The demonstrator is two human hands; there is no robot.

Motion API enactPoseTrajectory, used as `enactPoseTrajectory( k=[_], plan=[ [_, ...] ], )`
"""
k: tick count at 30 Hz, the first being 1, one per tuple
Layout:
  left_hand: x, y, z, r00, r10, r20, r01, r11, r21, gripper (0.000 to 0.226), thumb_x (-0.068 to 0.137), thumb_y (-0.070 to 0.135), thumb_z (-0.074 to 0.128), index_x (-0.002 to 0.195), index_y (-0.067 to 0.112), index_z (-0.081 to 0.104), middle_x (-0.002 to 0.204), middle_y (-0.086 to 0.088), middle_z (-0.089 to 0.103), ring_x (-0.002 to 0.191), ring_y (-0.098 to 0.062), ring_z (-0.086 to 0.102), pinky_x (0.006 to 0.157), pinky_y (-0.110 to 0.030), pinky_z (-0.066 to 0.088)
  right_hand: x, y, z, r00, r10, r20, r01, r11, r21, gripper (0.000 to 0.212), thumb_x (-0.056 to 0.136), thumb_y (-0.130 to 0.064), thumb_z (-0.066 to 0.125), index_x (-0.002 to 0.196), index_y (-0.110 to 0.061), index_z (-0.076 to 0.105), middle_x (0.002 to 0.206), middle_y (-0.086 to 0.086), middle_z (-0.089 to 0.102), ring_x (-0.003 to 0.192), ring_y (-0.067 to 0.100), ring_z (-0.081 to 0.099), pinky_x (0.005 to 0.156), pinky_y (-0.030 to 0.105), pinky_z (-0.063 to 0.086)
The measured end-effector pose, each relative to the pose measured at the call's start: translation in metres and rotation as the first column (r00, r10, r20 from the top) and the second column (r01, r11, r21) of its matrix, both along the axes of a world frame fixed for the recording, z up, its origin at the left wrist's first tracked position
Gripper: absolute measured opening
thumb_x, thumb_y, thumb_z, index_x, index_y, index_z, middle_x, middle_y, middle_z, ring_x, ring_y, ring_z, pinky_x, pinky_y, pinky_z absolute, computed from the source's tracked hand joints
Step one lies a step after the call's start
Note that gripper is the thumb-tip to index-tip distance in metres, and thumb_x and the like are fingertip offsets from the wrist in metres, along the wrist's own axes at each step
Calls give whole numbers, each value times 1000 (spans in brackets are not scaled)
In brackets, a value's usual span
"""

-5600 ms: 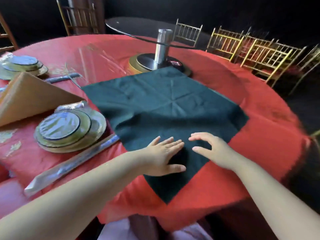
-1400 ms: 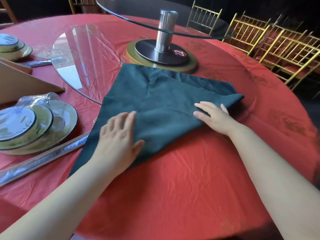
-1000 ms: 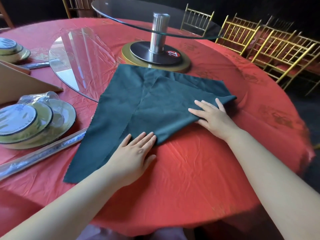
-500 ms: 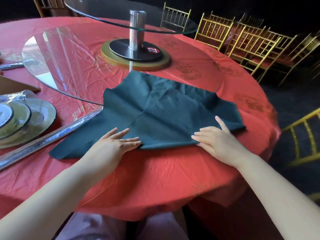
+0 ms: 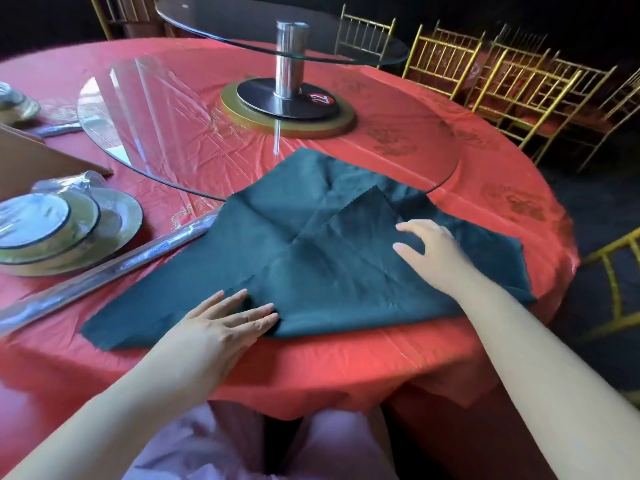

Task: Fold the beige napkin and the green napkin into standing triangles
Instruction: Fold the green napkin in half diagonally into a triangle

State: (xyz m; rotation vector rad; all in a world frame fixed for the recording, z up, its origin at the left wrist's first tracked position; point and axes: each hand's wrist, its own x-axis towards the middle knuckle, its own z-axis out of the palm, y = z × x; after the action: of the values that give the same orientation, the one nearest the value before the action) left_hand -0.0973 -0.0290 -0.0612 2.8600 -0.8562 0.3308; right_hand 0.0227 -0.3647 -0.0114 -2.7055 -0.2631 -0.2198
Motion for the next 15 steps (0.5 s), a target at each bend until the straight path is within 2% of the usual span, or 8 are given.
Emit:
enactPoseTrajectory(
  k=[2, 4, 7, 8, 10, 13, 15],
  plan=[
    [1, -4, 4, 999, 38, -20, -38, 999, 31, 56, 98, 49, 14, 123, 28, 59, 128, 12, 57, 117, -26, 56, 101, -33, 26, 21, 13, -2, 989, -120, -92, 123, 992, 28, 45, 89, -36, 56, 130, -22, 45, 136, -1, 45, 127, 23, 37, 103, 37, 31],
    [-2, -7, 7, 995, 94, -44, -92, 994, 51, 57, 97, 53, 15, 126, 28, 56, 131, 11, 55, 119, -27, 54, 102, -33, 24, 38, 26, -4, 976, -186, -112, 197, 975, 101, 52, 88, -36, 58, 132, -16, 39, 136, 6, 44, 126, 26, 37, 103, 39, 31],
    [-6, -5, 5, 988, 115, -102, -109, 992, 67, 54, 97, 54, 16, 130, 28, 51, 135, 11, 52, 123, -27, 50, 104, -35, 23, 57, 40, -5, 979, -191, -78, 200, 971, 130, 58, 89, -33, 58, 137, -12, 33, 136, 9, 44, 126, 31, 34, 106, 38, 25],
    [-6, -5, 2, 993, 98, -68, -95, 994, 54, 53, 97, 53, 16, 131, 29, 49, 136, 12, 51, 125, -27, 49, 105, -36, 23, 64, 41, -5, 979, -190, -77, 198, 972, 128, 60, 89, -32, 58, 139, -11, 32, 134, 8, 46, 126, 31, 33, 107, 37, 23],
    [-6, -5, 4, 992, 94, -84, -88, 994, 66, 53, 97, 53, 16, 132, 29, 47, 137, 12, 49, 126, -26, 47, 107, -38, 25, 76, 41, -3, 972, -214, -96, 226, 963, 144, 60, 88, -32, 59, 139, -10, 34, 127, 8, 52, 124, 32, 34, 105, 37, 25],
    [-5, -5, 6, 992, 92, -83, -86, 994, 72, 53, 97, 52, 16, 132, 29, 48, 137, 12, 49, 126, -25, 47, 103, -45, 37, 90, 34, 1, 963, -253, -96, 266, 951, 158, 47, 86, -31, 63, 127, -13, 51, 115, 10, 56, 117, 32, 40, 98, 35, 32],
    [-4, -4, 5, 993, 85, -80, -78, 994, 78, 52, 97, 52, 17, 133, 29, 47, 138, 12, 48, 127, -26, 46, 108, -42, 30, 94, 29, 3, 969, -227, -100, 243, 953, 183, 30, 83, -28, 67, 110, -15, 63, 100, 6, 59, 107, 28, 49, 93, 37, 40]
  ],
)
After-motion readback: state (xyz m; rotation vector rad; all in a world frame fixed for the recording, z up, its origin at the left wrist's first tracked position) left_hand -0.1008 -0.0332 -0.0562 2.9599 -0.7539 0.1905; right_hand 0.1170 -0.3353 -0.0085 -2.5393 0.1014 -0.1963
